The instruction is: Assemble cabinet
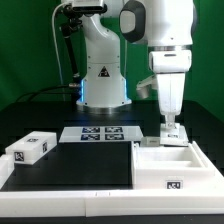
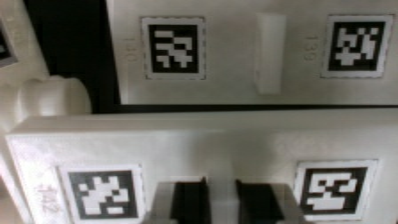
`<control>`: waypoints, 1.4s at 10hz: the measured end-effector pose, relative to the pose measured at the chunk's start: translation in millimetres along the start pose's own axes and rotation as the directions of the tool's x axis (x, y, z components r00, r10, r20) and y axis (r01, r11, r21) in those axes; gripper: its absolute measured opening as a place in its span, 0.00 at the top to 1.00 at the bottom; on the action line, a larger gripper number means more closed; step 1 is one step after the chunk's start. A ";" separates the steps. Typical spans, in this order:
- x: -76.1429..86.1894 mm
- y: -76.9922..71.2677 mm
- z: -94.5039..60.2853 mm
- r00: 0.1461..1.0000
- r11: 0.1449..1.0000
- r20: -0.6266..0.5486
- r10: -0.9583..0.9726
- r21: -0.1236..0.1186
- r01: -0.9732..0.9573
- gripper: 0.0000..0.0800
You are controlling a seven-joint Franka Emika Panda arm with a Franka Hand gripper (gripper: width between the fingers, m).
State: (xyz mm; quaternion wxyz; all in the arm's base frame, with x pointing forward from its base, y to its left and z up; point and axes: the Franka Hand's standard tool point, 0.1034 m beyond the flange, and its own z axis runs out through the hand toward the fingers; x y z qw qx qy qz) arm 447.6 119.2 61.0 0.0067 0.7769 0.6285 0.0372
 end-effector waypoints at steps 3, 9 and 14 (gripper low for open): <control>2.0 5.3 -0.5 1.000 1.000 0.006 0.002 0.006 -0.002 0.91; 2.1 15.3 0.3 0.999 0.999 0.006 -0.046 0.007 0.046 0.91; 3.7 23.9 1.6 0.998 0.998 0.006 -0.055 0.009 0.055 0.91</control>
Offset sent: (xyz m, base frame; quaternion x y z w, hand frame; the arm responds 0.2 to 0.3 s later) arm -0.0007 0.0066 0.0013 0.0017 0.0032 -0.0026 1.0000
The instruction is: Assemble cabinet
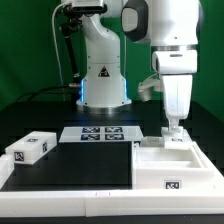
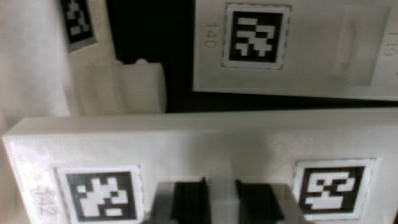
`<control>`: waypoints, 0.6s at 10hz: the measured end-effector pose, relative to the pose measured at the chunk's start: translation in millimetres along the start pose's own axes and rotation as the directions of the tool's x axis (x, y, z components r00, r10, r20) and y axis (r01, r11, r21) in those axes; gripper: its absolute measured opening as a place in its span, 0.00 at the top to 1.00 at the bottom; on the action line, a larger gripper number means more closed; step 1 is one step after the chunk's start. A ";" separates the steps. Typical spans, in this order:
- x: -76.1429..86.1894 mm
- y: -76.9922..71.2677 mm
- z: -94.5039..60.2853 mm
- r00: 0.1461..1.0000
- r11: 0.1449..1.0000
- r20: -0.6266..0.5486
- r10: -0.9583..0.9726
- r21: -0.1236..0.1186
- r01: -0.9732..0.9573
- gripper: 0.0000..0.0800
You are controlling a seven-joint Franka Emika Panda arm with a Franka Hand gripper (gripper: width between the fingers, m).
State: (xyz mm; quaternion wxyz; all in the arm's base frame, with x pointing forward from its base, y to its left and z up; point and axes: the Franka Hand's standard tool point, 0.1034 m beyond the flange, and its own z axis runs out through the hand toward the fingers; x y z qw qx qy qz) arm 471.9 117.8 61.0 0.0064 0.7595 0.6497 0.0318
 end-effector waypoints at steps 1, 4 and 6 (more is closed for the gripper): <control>0.0 0.0 0.0 1.000 1.000 0.000 0.000 0.000 0.000 0.91; -2.3 6.0 3.1 1.000 1.000 0.002 -0.014 0.008 0.014 0.91; -1.1 21.4 0.1 0.999 0.999 0.024 -0.021 0.034 0.020 0.91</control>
Offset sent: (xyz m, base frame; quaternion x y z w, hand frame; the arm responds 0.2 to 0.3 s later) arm 0.0279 -0.0026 -0.0145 0.0154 0.0092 -0.0240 0.9996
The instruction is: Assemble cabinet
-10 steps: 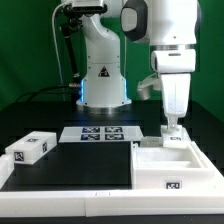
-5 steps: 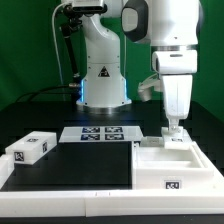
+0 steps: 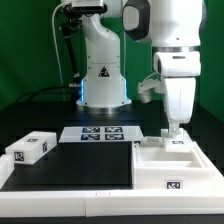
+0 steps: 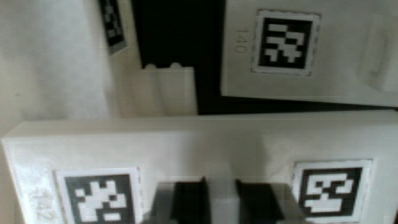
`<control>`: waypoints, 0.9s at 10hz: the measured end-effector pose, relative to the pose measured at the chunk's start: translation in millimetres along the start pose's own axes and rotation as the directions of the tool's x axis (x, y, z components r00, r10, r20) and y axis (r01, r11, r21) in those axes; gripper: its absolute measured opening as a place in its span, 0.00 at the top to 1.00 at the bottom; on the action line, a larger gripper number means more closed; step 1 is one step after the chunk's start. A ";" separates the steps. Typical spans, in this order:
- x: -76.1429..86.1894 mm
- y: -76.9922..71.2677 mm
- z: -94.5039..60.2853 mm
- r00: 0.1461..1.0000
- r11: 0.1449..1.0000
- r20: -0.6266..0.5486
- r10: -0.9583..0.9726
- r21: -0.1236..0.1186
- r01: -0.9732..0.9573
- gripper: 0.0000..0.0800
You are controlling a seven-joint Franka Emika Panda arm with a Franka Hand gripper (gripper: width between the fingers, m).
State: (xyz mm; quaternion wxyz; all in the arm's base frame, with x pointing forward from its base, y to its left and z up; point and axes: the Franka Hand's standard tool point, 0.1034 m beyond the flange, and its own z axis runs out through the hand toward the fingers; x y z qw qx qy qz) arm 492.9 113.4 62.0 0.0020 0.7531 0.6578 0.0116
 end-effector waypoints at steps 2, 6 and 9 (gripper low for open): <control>0.1 11.3 -0.5 1.000 1.000 0.007 0.008 0.008 -0.008 0.91; -0.6 37.4 0.0 1.000 1.000 0.007 0.021 0.000 -0.021 0.91; -1.4 41.3 -0.3 1.000 1.000 0.006 0.023 -0.004 -0.023 0.91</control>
Offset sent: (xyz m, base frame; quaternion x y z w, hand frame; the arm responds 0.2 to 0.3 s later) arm 0.0284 0.0113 -0.0078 0.0057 0.0061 -0.0052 1.0000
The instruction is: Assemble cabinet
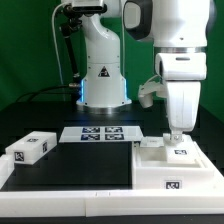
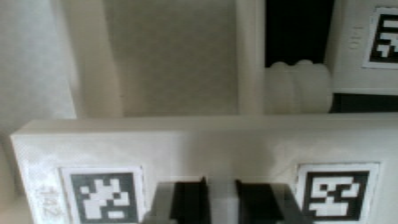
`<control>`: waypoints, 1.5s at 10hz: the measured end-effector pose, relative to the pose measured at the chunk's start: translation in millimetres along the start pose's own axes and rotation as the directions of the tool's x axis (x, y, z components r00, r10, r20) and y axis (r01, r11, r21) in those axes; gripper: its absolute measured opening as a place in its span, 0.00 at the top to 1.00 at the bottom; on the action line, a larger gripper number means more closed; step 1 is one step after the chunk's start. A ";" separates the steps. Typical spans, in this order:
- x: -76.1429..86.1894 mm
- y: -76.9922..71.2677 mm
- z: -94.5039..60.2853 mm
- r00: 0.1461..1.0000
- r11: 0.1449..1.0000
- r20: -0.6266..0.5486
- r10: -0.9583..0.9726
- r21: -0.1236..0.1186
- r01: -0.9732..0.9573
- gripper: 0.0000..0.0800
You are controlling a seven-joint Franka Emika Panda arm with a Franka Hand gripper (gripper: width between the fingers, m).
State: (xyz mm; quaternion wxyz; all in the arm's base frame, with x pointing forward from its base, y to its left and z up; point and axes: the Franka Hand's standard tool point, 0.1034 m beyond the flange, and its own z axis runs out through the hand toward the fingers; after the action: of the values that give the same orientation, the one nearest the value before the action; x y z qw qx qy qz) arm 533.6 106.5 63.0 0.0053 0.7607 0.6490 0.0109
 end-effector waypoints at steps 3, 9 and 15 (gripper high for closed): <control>-1.9 2.8 0.2 1.000 1.000 -0.006 -0.005 -0.009 0.005 0.91; 0.5 32.3 1.2 1.000 1.000 0.005 0.003 0.008 -0.003 0.91; 0.6 43.8 1.1 1.000 1.000 0.003 0.008 0.001 -0.008 0.91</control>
Offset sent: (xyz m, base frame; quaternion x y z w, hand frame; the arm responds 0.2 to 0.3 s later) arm 0.0245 0.0091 -0.0001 0.0103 0.0005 -0.0251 0.9996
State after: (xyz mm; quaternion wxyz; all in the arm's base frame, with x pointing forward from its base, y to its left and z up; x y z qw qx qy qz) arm 577.0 100.2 62.9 0.0057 0.7632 0.6461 0.0094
